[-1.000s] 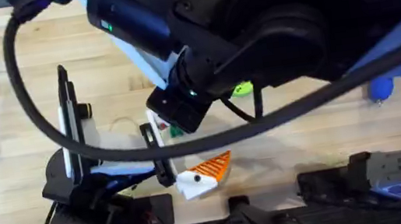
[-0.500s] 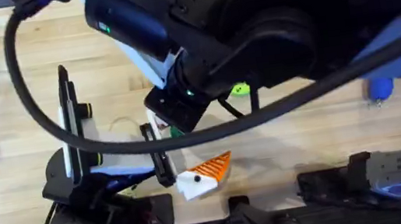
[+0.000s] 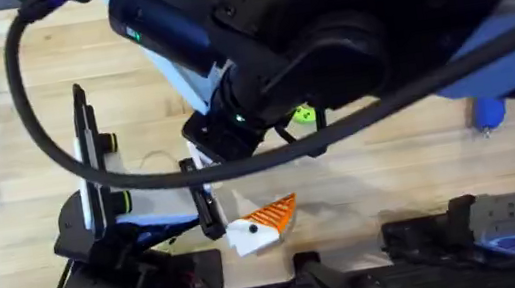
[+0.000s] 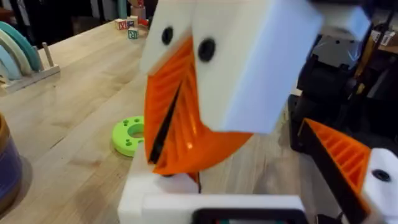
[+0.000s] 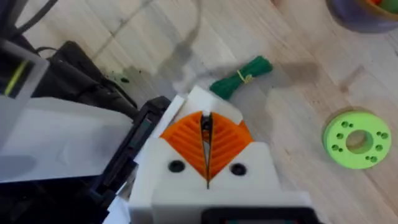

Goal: Pick up the gripper from the table and insert it into the empty holder that is missing its gripper. Then pick up a screw, insert it into the mounting hole, and use the screwdriver to tighten it. Finally, clean up the table by picking up the vegetable and placing it into the bucket.

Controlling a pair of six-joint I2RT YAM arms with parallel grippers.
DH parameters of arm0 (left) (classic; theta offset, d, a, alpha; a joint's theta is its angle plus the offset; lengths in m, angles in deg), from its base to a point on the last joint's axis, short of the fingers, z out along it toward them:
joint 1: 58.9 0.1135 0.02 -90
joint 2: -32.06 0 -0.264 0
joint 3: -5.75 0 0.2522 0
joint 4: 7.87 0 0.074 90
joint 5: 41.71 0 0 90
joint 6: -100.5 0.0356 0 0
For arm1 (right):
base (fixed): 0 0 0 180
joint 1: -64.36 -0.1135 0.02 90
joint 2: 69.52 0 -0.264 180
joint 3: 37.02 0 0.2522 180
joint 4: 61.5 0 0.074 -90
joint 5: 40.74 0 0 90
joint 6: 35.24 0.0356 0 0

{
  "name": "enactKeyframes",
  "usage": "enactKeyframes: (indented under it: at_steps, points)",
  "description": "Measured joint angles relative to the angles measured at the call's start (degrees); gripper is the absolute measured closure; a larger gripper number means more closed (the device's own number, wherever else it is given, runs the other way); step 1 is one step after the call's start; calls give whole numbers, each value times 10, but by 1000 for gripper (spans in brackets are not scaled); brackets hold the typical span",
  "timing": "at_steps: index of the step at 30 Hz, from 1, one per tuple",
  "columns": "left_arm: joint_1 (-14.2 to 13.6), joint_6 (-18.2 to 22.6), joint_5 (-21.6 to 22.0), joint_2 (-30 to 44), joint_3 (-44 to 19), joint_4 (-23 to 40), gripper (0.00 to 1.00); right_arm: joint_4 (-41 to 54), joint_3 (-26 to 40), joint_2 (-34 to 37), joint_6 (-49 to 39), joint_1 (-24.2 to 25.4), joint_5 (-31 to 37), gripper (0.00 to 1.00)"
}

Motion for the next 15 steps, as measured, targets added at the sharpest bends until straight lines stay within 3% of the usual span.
enactKeyframes:
  at_steps: [15]
  points:
    - [0, 1, 6, 0, 0, -1, 16, -5, 0, 0, 1, 2, -1, 969]
